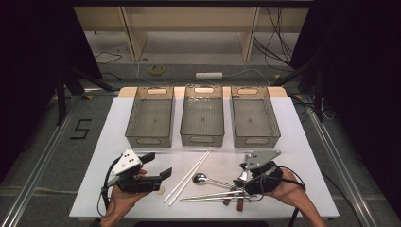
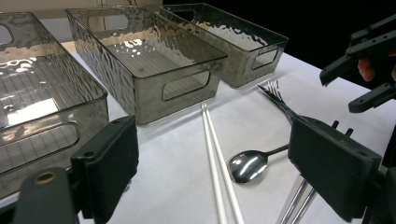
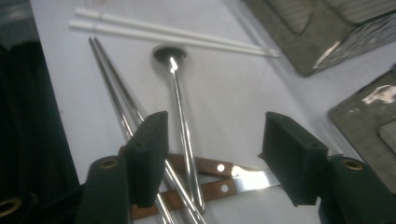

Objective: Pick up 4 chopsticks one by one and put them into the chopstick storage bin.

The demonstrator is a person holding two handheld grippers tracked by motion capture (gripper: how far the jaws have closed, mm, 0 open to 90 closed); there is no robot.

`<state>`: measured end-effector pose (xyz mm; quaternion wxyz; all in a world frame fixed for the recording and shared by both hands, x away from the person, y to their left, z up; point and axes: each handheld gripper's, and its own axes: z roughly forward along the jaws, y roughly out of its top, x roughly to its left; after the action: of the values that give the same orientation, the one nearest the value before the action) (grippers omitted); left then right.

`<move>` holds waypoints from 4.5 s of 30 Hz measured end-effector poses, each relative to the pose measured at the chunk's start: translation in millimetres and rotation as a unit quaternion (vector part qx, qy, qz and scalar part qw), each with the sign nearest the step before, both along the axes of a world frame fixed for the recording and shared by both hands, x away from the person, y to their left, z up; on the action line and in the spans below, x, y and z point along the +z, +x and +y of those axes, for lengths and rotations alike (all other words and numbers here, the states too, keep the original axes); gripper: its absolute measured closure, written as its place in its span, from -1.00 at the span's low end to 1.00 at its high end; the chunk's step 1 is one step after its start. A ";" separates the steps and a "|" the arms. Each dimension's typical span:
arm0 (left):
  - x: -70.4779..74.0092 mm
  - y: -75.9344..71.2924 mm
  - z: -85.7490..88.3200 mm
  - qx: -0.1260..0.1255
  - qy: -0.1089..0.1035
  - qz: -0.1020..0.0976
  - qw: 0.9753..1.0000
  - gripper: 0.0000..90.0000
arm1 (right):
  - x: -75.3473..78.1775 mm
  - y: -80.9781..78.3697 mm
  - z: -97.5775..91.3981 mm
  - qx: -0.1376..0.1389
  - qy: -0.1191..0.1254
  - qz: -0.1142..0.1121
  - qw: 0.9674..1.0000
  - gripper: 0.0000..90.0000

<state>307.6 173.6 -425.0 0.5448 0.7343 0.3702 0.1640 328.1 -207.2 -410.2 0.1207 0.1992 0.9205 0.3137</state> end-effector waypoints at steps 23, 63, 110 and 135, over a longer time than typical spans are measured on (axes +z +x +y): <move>0.0 -0.1 -0.8 -0.002 0.002 0.000 1.000 -0.65 | -27.6 4.8 37.7 0.111 -0.150 0.057 0.981 0.61; -0.1 0.5 -1.0 -0.002 0.002 0.000 1.000 -0.65 | -38.9 9.4 48.0 0.176 -0.214 0.063 0.959 0.87; -21.4 3.7 -96.2 -0.200 0.235 0.039 0.950 -0.24 | 0.1 1.2 62.1 0.196 -0.183 0.001 0.963 0.90; -26.1 -2.5 -106.0 -0.250 0.291 0.042 0.923 0.63 | 1.4 -6.4 75.2 0.228 -0.189 -0.008 0.955 0.90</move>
<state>305.1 67.6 -451.1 0.3144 0.9354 0.1335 0.0915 321.7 -132.1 -408.8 0.0884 -0.0448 0.9829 0.1550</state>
